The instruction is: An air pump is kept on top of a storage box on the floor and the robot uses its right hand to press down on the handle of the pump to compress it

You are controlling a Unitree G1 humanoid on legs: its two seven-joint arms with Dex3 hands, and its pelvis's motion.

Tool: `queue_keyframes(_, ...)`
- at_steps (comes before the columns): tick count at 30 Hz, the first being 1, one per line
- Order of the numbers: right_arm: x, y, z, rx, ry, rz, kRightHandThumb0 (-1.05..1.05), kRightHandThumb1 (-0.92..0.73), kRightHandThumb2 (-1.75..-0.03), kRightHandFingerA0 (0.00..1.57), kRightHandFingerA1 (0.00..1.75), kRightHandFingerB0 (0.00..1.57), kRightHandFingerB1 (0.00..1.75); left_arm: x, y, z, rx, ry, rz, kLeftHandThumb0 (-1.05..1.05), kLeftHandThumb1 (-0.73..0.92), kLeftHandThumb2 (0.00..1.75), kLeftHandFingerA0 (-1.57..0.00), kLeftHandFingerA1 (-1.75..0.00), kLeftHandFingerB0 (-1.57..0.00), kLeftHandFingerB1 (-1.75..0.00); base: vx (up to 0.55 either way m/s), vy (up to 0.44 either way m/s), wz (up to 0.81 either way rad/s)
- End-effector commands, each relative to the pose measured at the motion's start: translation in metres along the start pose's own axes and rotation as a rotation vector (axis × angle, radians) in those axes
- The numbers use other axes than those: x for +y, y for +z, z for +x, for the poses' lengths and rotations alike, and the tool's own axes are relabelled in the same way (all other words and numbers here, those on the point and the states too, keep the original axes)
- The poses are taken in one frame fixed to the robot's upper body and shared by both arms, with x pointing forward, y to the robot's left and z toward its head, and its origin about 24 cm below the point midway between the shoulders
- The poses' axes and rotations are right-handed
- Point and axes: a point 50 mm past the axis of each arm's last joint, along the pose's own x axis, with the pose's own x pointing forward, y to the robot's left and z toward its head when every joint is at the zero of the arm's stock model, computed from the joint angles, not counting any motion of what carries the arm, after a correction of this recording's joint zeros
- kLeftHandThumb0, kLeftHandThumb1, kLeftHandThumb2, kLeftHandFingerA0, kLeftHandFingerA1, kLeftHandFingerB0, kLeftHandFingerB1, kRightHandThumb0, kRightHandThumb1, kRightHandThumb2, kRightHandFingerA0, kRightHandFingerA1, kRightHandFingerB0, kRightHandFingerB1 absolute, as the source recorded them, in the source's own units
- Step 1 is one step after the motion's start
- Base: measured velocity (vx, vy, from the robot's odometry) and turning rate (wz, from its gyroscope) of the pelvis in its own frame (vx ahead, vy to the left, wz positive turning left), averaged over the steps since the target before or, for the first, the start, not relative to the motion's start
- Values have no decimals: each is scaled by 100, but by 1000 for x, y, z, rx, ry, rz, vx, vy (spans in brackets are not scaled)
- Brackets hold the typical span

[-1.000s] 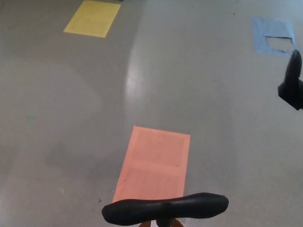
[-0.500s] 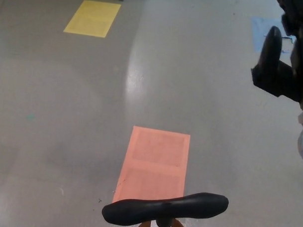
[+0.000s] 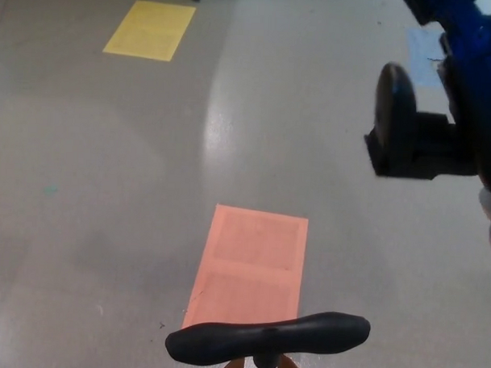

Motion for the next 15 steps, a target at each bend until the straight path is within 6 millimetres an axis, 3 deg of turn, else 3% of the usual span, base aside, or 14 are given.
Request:
queue_keyframes(1,12,70,-2,-178,621,-261,-90,-92,-125,0,11,0,10,7,-10,-5,-17,-46,-3,-64,62,59,-31,-53,-34,-40,0,0,0)
queue_keyframes(15,22,53,-25,-30,761,-254,-88,-89,-121,0,13,0,14,3,-15,-5,4,-46,27,-62,63,60,-35,-51,-35,-37,0,0,0)
